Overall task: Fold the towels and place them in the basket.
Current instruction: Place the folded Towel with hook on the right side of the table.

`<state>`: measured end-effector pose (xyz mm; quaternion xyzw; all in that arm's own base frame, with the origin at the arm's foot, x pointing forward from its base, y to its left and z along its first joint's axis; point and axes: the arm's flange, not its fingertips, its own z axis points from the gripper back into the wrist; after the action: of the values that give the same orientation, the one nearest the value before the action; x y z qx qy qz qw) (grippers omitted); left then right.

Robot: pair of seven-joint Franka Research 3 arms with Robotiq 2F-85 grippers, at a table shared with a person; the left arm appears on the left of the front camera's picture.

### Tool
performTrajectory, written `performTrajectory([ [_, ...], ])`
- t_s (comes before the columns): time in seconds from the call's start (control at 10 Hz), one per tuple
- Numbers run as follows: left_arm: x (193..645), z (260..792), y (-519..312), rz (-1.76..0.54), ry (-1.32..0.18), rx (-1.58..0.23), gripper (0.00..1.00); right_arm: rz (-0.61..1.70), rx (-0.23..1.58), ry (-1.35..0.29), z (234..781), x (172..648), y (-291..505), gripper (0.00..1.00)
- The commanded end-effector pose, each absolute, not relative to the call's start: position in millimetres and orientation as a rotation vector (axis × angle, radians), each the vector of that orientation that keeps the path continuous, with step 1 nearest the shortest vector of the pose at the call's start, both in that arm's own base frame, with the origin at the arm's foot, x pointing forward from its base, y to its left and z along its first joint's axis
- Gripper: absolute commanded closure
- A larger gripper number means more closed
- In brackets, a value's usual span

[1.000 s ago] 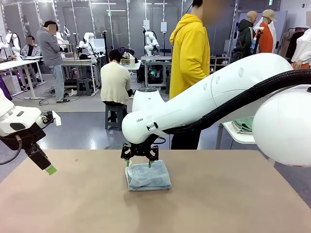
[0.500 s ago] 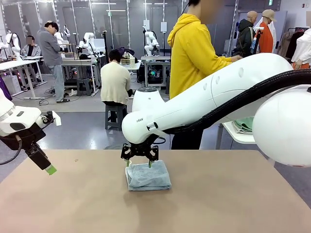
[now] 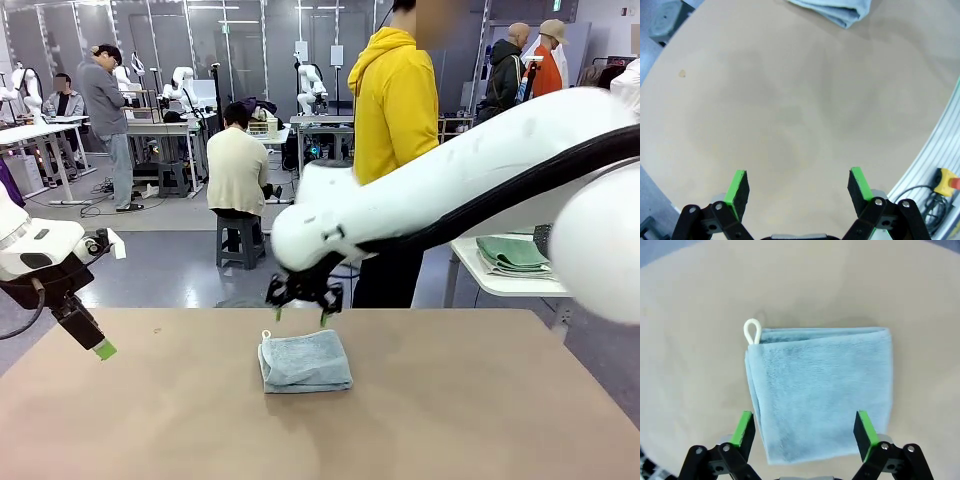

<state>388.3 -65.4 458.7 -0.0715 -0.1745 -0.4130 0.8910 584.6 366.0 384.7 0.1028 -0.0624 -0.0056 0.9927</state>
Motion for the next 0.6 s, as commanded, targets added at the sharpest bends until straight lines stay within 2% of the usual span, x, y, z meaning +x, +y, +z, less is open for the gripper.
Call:
performTrajectory([
  [0.0,393,461,-67,-0.842,-0.364,-0.133,0.00,-0.017,0.322,-0.112,402,578,301,0.00],
  [0.2,393,461,-67,-0.842,-0.364,-0.133,0.00,-0.038,0.446,-0.076,400,585,252,0.00],
  [0.5,393,461,-67,-0.842,-0.364,-0.133,0.00,-0.037,0.646,-0.057,355,584,221,0.00],
])
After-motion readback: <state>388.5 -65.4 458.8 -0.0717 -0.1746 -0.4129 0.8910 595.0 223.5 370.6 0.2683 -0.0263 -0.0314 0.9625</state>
